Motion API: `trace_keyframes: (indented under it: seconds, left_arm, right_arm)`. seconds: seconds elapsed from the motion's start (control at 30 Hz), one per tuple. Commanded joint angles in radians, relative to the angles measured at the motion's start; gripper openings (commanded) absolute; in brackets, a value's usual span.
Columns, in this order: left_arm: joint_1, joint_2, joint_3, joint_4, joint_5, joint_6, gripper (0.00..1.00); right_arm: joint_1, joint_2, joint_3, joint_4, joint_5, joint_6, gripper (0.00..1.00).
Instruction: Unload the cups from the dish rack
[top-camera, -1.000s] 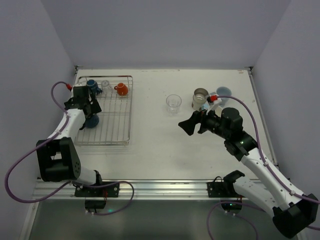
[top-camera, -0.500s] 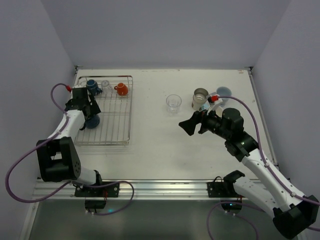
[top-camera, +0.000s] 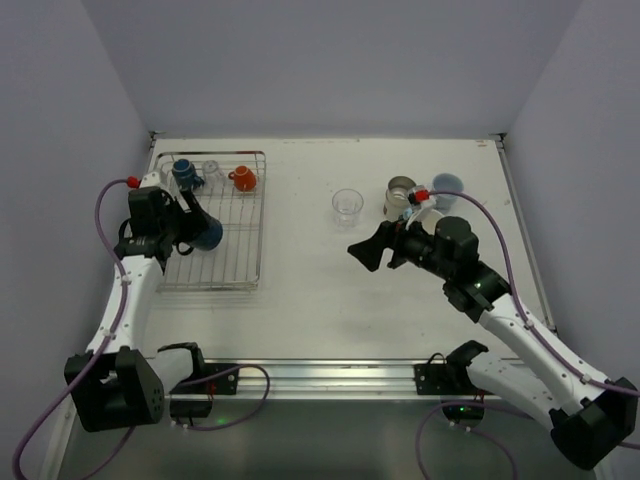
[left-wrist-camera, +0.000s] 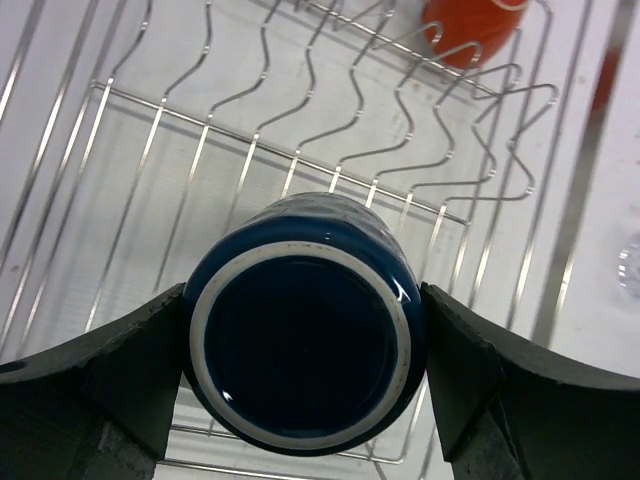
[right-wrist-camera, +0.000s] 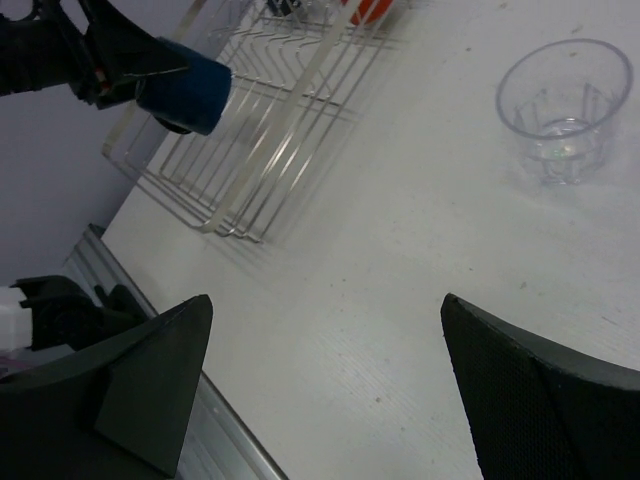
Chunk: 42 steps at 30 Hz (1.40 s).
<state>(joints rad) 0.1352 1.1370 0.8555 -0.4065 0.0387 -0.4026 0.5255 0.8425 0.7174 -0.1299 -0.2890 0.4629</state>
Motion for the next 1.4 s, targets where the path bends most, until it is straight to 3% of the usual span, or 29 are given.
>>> trace_keyframes:
  seconds: [0.0,0.13,0.23,0.37,0.57,0.93,1.07,1.1,1.13,1.2,1.23,1.37]
  left_arm:
    - [-0.006,-0.098,-0.006,0.084,0.160,-0.054,0.00]
    - [-0.043,-0.209,-0.010,0.107,0.254,-0.099,0.00]
    - [-0.063,-0.276,0.002,0.121,0.300,-0.123,0.00]
    - [-0.068,-0.333,-0.004,0.164,0.473,-0.194,0.00]
    - [-0.107,-0.442,-0.198,0.483,0.656,-0.464,0.00]
    - [-0.285,-0.367,-0.335,0.963,0.698,-0.752,0.00]
    - [-0.295,-0.347,-0.361,1.044,0.685,-0.777,0.04]
    - [-0.295,-0.355,-0.371,1.058,0.676,-0.782,0.08]
    - [-0.296,-0.361,-0.390,1.060,0.661,-0.783,0.14]
    - [-0.295,-0.388,-0.409,1.061,0.615,-0.791,0.16]
    - [-0.295,-0.396,-0.427,1.069,0.607,-0.797,0.19]
    - [-0.299,-0.427,-0.467,1.123,0.592,-0.851,0.27]
  right_arm:
    - [0.062,0.035,0.001,0.201,-0.068,0.098,0.99]
    - [0.189,0.101,-0.036,0.447,-0.114,0.206,0.96]
    - [0.232,0.182,-0.003,0.535,-0.101,0.223,0.95]
    - [0.255,0.291,0.048,0.610,-0.101,0.241,0.93]
    - [0.265,0.441,0.099,0.768,-0.162,0.276,0.93]
    - [0.266,0.612,0.277,0.809,-0.222,0.302,0.89]
    - [0.266,0.630,0.274,0.903,-0.252,0.359,0.70]
    - [0.266,0.630,0.254,0.964,-0.259,0.376,0.57]
    - [0.266,0.633,0.243,0.996,-0.259,0.414,0.52]
    - [0.266,0.639,0.218,1.100,-0.262,0.459,0.41]
    - [0.266,0.648,0.199,1.128,-0.266,0.497,0.30]
    - [0.272,0.665,0.177,1.210,-0.291,0.554,0.15]
